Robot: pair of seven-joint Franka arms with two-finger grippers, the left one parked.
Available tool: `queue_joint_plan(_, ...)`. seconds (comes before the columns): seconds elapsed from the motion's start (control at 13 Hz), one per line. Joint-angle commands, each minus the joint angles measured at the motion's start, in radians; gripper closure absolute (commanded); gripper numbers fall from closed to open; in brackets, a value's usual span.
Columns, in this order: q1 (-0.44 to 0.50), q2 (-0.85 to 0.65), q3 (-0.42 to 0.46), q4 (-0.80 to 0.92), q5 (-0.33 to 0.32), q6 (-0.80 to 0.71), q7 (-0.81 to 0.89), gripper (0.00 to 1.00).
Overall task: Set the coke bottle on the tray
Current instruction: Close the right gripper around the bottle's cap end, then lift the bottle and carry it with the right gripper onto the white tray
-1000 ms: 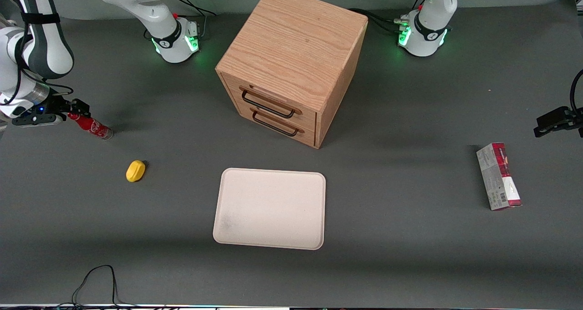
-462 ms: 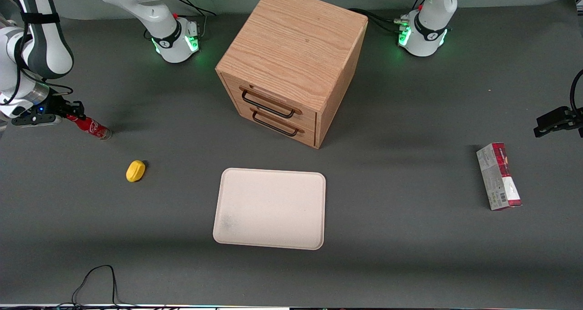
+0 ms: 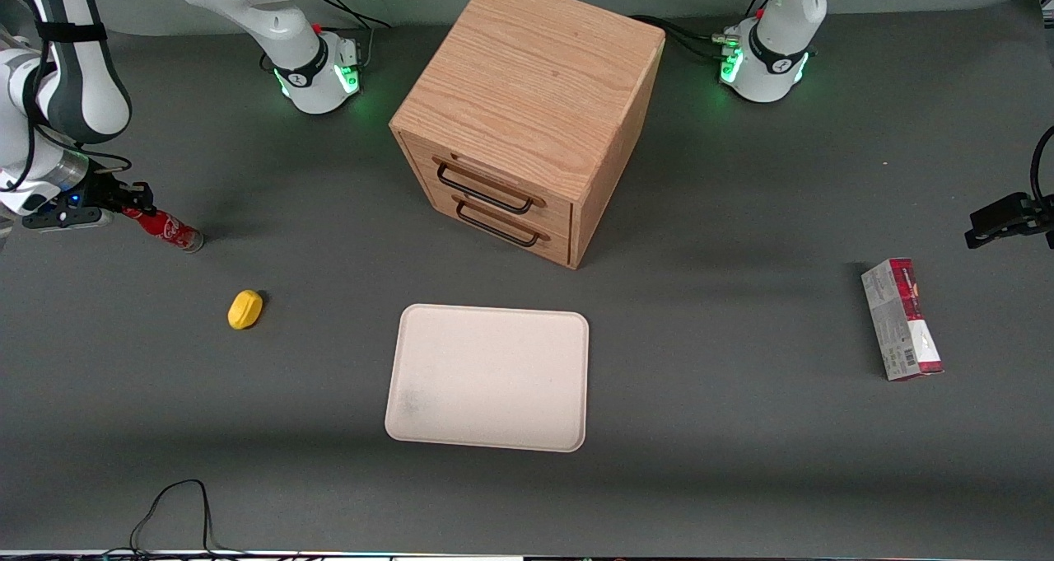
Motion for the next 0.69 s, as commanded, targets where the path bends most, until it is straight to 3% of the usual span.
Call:
queue_joint_plan(0.0, 0.010, -0.019, 0.100, 0.166, 0.011, -0.210, 0.098, 1.00)
queue_joint_plan(0.15, 0.008, -0.002, 0.160, 0.314, 0.030, -0.362, 0.125, 1.00)
queue_joint_plan(0.38, 0.014, 0.070, 0.204, 0.589, 0.109, -0.617, 0.128, 1.00)
queue_joint_plan(0.62, 0.013, 0.176, 0.252, 0.850, 0.114, -0.812, 0.157, 1.00)
